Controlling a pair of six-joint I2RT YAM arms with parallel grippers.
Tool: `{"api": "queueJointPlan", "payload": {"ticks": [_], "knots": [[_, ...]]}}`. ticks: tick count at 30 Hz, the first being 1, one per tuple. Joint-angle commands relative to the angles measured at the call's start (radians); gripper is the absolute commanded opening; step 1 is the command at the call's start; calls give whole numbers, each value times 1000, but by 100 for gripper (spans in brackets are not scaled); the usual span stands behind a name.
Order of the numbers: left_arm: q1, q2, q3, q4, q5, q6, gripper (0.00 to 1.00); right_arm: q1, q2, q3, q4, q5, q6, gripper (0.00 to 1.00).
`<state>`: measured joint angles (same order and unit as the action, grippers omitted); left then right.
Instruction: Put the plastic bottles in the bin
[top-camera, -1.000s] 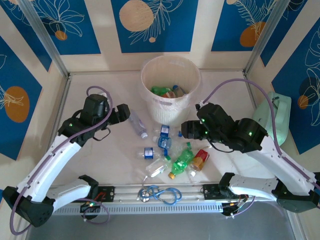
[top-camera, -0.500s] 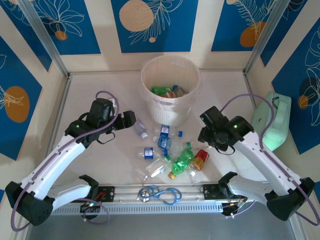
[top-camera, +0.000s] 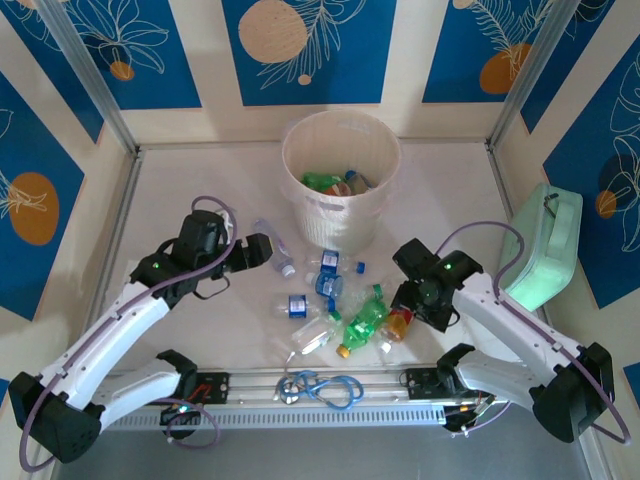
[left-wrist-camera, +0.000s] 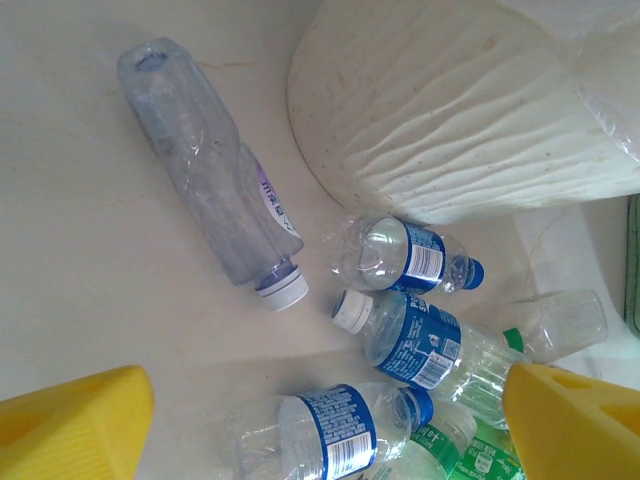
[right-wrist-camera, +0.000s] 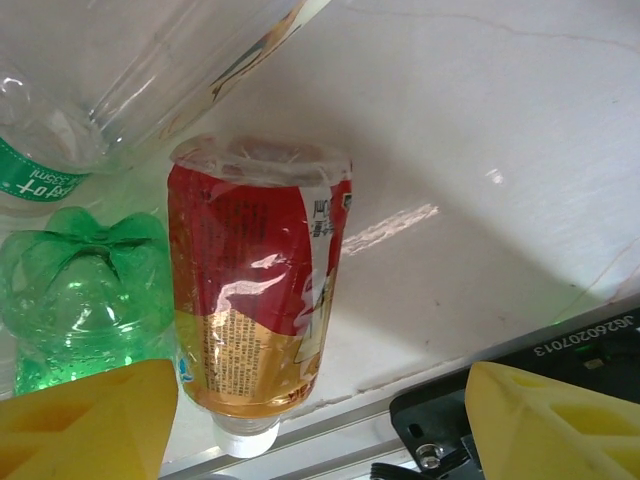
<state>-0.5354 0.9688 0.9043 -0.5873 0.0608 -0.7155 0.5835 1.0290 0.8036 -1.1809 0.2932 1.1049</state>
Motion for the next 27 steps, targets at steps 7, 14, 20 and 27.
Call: {"api": "queueJointPlan", "payload": {"ticks": [7,14,20,27], "knots": [[-8,-18,-30,66,56,-48,90,6,91,-44,114,-83,24,78],[-8,-21,-35,91,80,-56,90,-58,92,-101,178,-131,0,77],[-8,-18,-35,99,91,-56,90,-93,121,-108,179,-114,-26,75],[-8,-15,-40,105,91,-57,90,-117,190,-92,219,-120,-61,75]]}}
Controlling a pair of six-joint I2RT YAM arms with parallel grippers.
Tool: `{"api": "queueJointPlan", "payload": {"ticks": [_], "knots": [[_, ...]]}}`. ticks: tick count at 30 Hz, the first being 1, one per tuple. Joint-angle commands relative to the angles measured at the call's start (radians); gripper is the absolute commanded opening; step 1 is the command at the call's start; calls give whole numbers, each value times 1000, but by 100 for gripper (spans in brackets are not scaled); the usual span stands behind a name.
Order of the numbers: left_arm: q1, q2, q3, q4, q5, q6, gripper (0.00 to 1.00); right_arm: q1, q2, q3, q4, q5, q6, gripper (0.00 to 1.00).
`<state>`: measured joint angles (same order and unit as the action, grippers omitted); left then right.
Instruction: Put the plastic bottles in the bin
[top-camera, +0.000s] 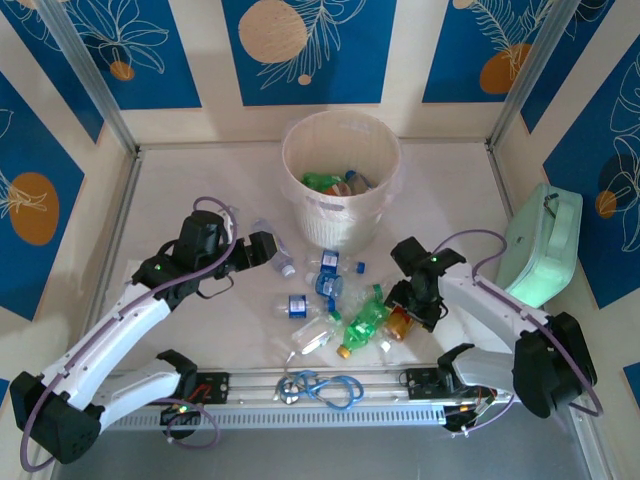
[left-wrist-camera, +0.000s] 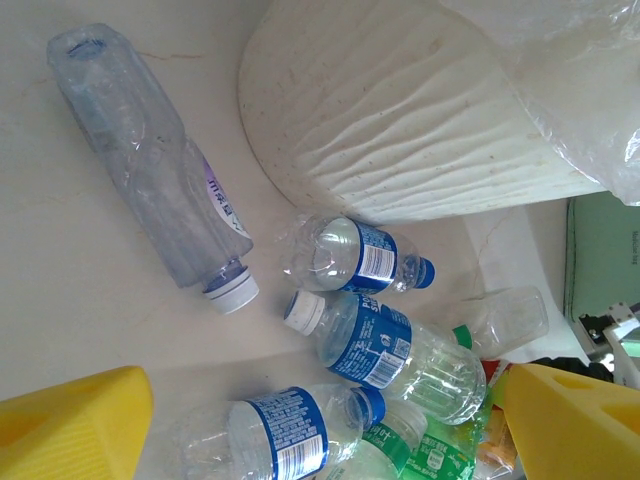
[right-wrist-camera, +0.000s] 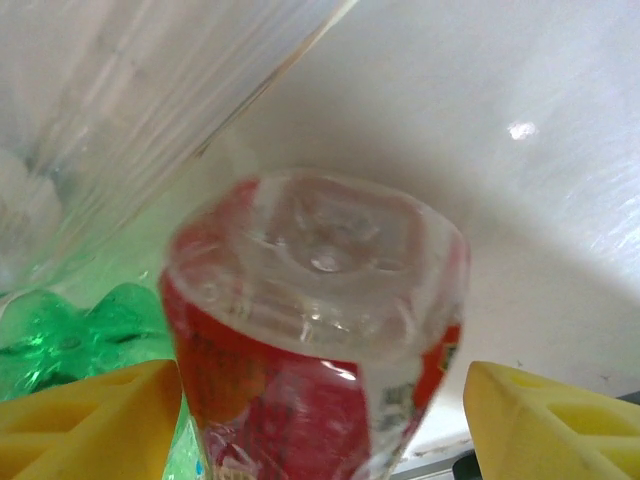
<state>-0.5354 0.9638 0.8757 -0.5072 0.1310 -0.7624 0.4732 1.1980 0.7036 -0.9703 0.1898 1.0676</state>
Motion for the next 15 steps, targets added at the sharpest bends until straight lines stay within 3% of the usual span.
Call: {"api": "queueJointPlan", "payload": {"ticks": [1,10,15], "knots": [[-8,-12,-13,25,21,-11,90,-9,33,11,14,-15,-28,75],[-7,-18,-26,21,15,-9,90,-30,92,-1,59,-25,-43,71],[-8,-20,-41,24,12,-11,90,-34,91,-1,58,-20,-43,63]]}}
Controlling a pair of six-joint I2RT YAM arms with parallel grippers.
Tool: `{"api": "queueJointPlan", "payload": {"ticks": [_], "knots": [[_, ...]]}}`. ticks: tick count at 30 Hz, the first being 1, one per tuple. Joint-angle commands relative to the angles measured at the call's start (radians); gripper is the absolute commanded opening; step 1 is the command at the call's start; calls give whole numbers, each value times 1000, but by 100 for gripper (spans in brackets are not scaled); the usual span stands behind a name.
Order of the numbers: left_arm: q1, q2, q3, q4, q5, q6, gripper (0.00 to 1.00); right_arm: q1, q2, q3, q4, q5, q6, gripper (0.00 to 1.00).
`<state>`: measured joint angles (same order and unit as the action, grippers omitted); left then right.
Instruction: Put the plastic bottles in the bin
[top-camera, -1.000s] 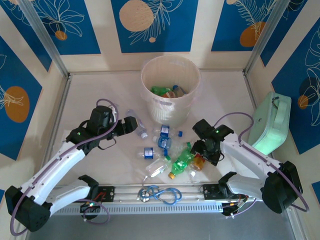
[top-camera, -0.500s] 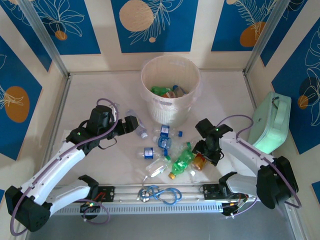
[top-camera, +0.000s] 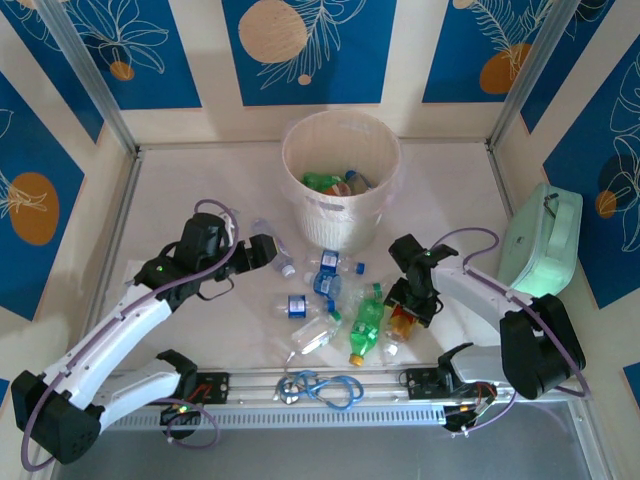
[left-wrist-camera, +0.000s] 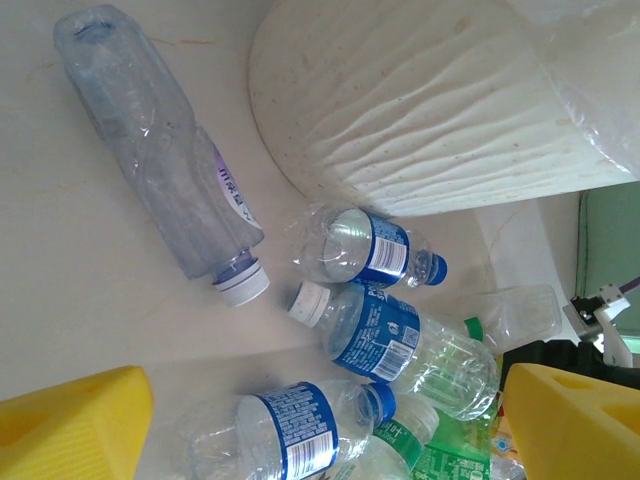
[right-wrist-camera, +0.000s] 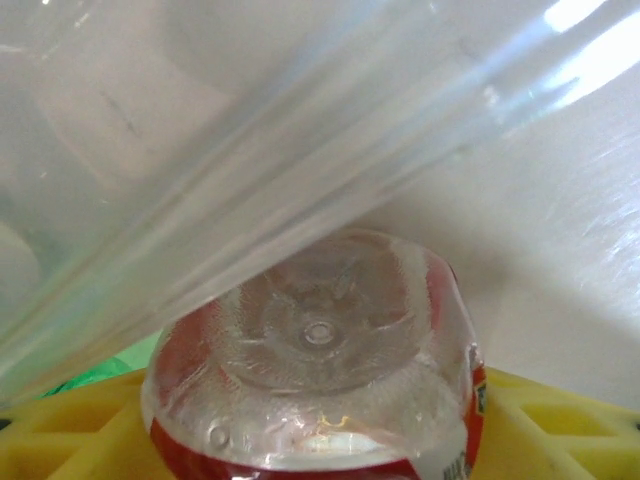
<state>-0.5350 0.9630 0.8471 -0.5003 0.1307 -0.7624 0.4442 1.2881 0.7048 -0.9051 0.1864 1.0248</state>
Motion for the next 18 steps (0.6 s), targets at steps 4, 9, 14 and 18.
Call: {"api": "queueJointPlan", "payload": {"ticks": [4,9,14,18], "knots": [[-7,-21,-17,19,14,-12,90,-6,-12,1,-19,-12,1,56],[-8,-23,-18,8,1,-8,90,2,-63,13,-47,1,5,52],[-8,-25,-22,-5,-17,-11,90,28,-143,69,-123,36,3,51],[-8,-23,-25,-12,-28,-12,90,62,-209,140,-184,69,-5,50]]}}
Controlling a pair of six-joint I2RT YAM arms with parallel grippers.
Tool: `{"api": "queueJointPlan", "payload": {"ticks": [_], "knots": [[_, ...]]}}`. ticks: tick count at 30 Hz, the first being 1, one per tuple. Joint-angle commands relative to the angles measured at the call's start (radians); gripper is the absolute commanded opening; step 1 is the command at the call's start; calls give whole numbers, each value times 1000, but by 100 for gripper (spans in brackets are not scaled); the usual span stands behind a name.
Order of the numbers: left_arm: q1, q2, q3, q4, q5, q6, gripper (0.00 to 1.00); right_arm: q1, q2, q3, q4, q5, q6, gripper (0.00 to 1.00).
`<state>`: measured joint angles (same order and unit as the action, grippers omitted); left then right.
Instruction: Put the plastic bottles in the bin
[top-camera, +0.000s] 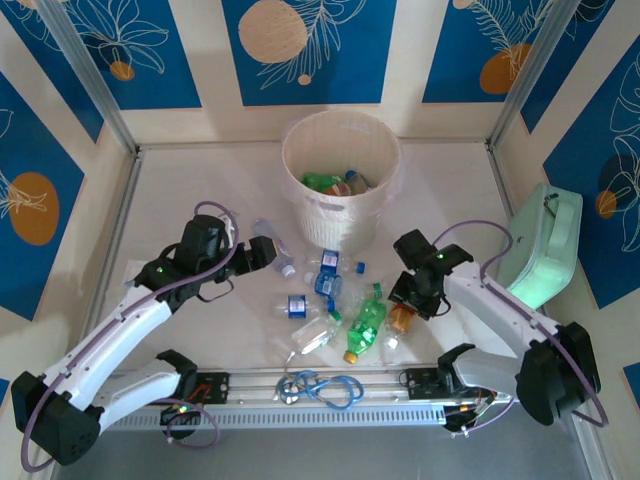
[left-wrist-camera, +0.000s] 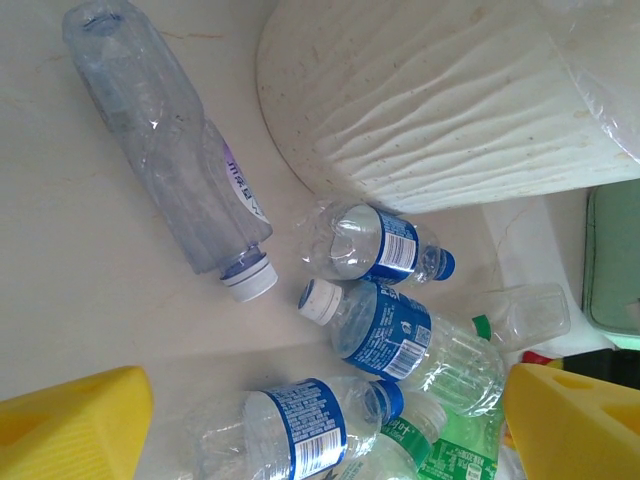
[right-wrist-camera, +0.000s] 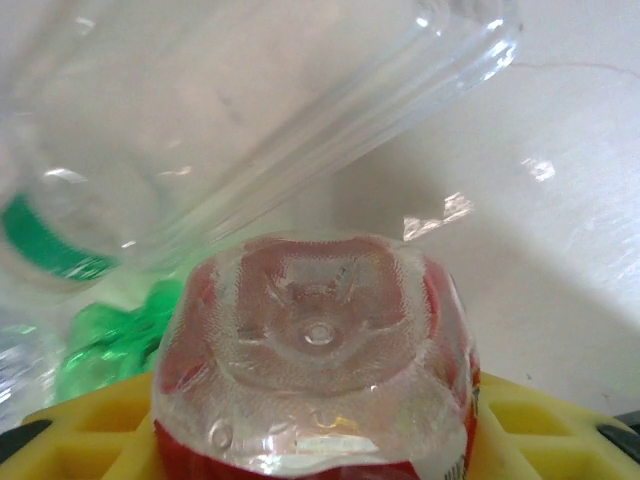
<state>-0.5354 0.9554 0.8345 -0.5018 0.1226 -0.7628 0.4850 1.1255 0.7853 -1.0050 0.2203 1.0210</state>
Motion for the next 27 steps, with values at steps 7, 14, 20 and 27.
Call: {"api": "queueJointPlan", "payload": {"ticks": [7,14,20,27], "knots": [[-7,-14,1,-30,-43,-13,90,66,-174,333,-121,105,-97,50],[-6,-8,5,-47,-54,-34,90,59,-44,774,-57,68,-250,51],[-7,6,2,-67,-61,-44,91,47,181,1087,2,15,-331,51],[-6,43,32,-76,-59,-27,91,-3,403,1271,60,-79,-339,50]]}}
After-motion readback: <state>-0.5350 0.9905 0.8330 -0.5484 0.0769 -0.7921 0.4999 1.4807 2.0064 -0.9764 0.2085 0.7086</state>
